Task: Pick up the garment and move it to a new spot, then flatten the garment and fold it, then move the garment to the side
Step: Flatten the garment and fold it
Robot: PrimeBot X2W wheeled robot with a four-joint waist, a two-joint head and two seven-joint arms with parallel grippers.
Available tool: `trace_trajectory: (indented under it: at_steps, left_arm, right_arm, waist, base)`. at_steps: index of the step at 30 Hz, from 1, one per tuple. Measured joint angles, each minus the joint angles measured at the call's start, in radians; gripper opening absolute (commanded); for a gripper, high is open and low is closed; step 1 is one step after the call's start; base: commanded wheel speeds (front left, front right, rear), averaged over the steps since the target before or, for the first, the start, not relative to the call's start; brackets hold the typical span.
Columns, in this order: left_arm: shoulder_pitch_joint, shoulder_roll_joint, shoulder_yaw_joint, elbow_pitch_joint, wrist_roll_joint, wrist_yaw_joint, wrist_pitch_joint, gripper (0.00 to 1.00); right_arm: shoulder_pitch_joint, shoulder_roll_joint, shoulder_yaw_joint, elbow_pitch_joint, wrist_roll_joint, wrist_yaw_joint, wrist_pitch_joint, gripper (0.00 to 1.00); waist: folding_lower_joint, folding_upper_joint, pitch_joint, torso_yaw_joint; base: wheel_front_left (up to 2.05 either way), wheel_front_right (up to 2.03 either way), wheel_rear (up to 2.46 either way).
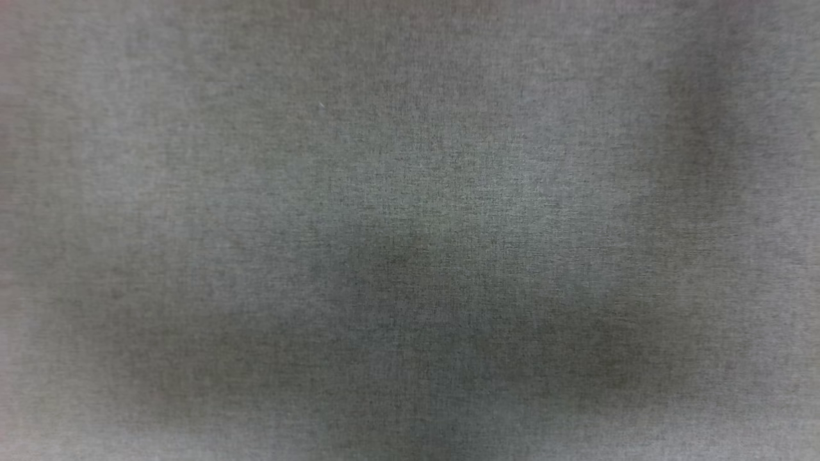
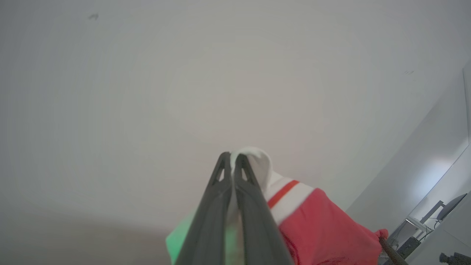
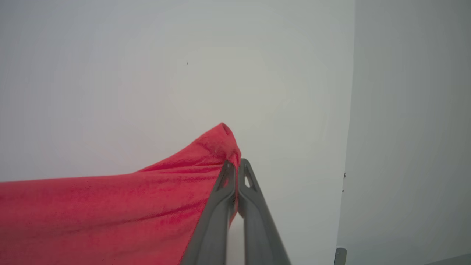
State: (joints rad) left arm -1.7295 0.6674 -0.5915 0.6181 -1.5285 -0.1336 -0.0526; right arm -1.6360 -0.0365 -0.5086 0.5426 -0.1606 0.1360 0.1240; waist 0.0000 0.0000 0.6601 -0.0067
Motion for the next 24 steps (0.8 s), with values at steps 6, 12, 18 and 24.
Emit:
trace_trajectory:
  at_steps: [6, 12, 18, 24]
  left_arm:
    - [0.186, 0.046, 0.011, -0.162, -0.068, 0.001, 0.012, 0.0]
    - [0.457, 0.089, 0.053, -0.372, -0.134, 0.002, -0.003, 0.0]
    - [0.781, 0.107, 0.115, -0.514, -0.144, 0.002, -0.074, 0.0]
    - [1.03, 0.088, 0.177, -0.609, -0.137, 0.002, -0.124, 0.0]
  right_arm:
    - [0.141, -0.007, 0.096, -0.019, 0.06, -0.002, 0.017, 0.0]
    - [0.387, -0.019, 0.219, -0.145, 0.19, -0.005, 0.113, 0.0]
    - [0.712, -0.025, 0.289, -0.359, 0.319, -0.005, 0.278, 0.0]
    - [0.976, -0.024, 0.277, -0.593, 0.416, -0.005, 0.399, 0.0]
  waist:
    - [0.0, 0.0, 0.032, 0.006]
    - [0.0, 0.0, 0.001, 0.012]
    - [0.0, 0.0, -0.05, 0.014]
    - [0.0, 0.0, -0.11, 0.021]
  base:
    - [0.0, 0.0, 0.0]
    - [0.0, 0.0, 0.0]
    - [0.0, 0.0, 0.0]
    - [0.0, 0.0, 0.0]
